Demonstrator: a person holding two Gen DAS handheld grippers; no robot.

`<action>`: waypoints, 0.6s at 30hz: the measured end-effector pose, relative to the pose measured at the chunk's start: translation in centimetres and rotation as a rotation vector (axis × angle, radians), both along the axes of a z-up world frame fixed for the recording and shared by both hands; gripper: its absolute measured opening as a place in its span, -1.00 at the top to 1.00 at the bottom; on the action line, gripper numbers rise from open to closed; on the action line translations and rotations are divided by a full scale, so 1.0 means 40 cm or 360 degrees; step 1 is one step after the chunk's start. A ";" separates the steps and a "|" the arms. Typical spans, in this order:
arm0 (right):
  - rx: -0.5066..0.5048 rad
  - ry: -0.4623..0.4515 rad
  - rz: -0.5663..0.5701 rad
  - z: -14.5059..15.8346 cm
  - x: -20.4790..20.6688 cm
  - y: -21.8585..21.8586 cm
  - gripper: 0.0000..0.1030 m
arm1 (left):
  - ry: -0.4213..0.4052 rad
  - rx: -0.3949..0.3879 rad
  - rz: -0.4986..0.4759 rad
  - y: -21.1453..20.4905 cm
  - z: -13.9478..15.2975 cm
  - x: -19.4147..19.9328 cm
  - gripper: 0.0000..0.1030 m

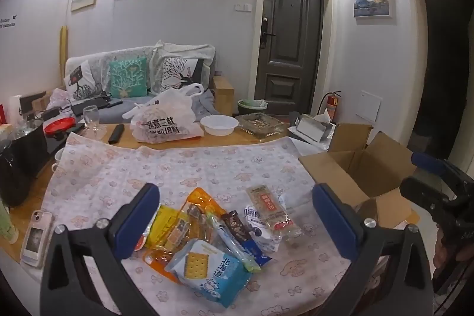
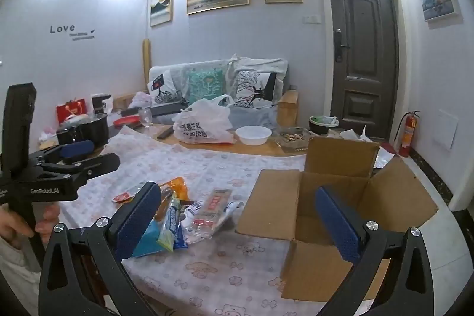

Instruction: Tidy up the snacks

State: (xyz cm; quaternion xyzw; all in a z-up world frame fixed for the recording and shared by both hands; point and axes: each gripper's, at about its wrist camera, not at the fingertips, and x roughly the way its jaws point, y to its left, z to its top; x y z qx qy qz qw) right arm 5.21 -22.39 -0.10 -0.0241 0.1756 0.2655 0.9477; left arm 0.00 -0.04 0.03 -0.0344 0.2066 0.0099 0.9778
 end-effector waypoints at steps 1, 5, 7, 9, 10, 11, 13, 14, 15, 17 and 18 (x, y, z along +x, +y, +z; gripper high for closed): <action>0.0000 0.0003 0.0006 0.001 -0.001 -0.002 -1.00 | -0.0001 0.0006 0.0010 -0.002 0.001 0.000 -0.99; -0.0002 -0.0017 0.0013 0.003 -0.009 -0.019 -1.00 | 0.0017 -0.0007 0.0022 -0.014 0.006 0.011 -0.99; -0.0054 -0.0001 0.0012 -0.015 -0.002 -0.003 -1.00 | -0.0001 -0.0052 0.0027 -0.006 0.011 0.004 -0.99; -0.0042 0.0005 0.0006 -0.013 0.002 -0.006 -1.00 | 0.0008 -0.0060 0.0015 -0.002 0.003 0.006 -0.99; -0.0040 0.0007 0.0000 -0.008 0.004 -0.009 -1.00 | 0.0005 -0.0061 0.0008 -0.001 0.001 0.000 -0.99; -0.0035 0.0007 -0.0002 -0.007 0.002 -0.012 -1.00 | 0.0011 -0.0044 -0.0002 -0.011 0.000 0.008 -0.99; -0.0024 0.0002 -0.0005 -0.011 -0.007 -0.022 -1.00 | 0.0014 -0.0049 -0.0019 -0.011 -0.002 0.005 -0.99; -0.0023 0.0006 -0.0006 -0.013 -0.007 -0.024 -1.00 | 0.0014 -0.0048 -0.0023 -0.011 0.002 0.002 -0.99; -0.0022 0.0006 -0.0009 -0.013 -0.008 -0.025 -1.00 | 0.0013 -0.0045 -0.0026 -0.011 0.002 -0.001 -0.99; -0.0017 0.0006 -0.0017 -0.013 -0.009 -0.028 -1.00 | 0.0010 -0.0041 -0.0041 -0.011 0.005 -0.003 -0.99; -0.0017 0.0004 -0.0020 -0.012 -0.011 -0.028 -1.00 | 0.0004 -0.0046 -0.0056 -0.011 0.006 -0.005 -0.99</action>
